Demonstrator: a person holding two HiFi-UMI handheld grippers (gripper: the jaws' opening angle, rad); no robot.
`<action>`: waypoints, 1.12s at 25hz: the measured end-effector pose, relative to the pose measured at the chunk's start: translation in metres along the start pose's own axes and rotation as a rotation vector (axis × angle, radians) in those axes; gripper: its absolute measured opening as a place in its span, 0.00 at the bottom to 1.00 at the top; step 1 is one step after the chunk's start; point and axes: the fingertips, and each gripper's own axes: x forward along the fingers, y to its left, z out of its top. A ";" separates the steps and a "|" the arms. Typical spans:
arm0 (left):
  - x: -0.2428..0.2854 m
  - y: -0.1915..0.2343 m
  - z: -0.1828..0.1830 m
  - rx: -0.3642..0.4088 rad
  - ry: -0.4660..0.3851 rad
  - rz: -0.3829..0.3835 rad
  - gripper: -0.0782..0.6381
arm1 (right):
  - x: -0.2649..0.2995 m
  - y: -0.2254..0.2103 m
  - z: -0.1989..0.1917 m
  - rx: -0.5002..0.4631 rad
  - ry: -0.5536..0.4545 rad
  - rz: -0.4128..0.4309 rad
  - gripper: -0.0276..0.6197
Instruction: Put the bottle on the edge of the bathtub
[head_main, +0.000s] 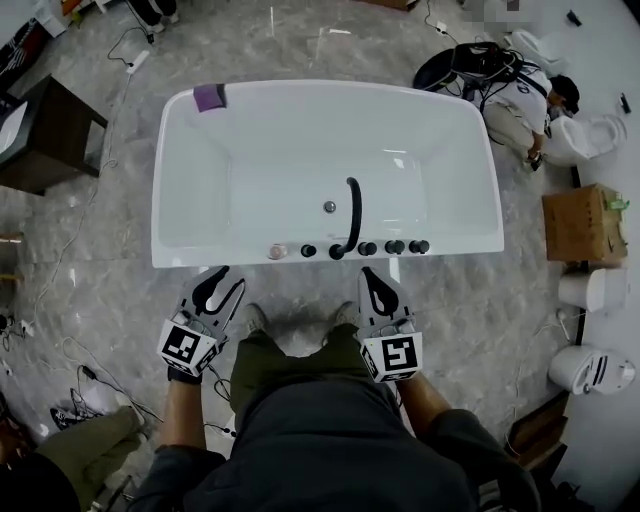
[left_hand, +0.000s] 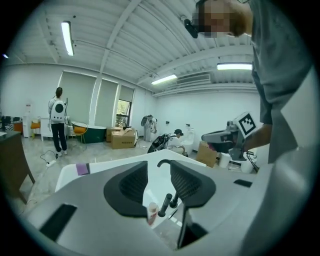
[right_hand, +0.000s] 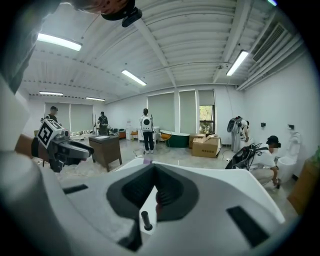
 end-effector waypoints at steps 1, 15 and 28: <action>-0.005 -0.003 0.009 0.005 -0.010 0.011 0.30 | -0.002 0.001 0.006 0.000 -0.009 0.001 0.04; -0.045 -0.029 0.080 0.051 -0.110 0.121 0.11 | -0.020 0.005 0.050 -0.014 -0.081 0.011 0.04; -0.037 -0.022 0.080 0.032 -0.110 0.181 0.11 | -0.018 0.012 0.063 -0.033 -0.106 0.054 0.04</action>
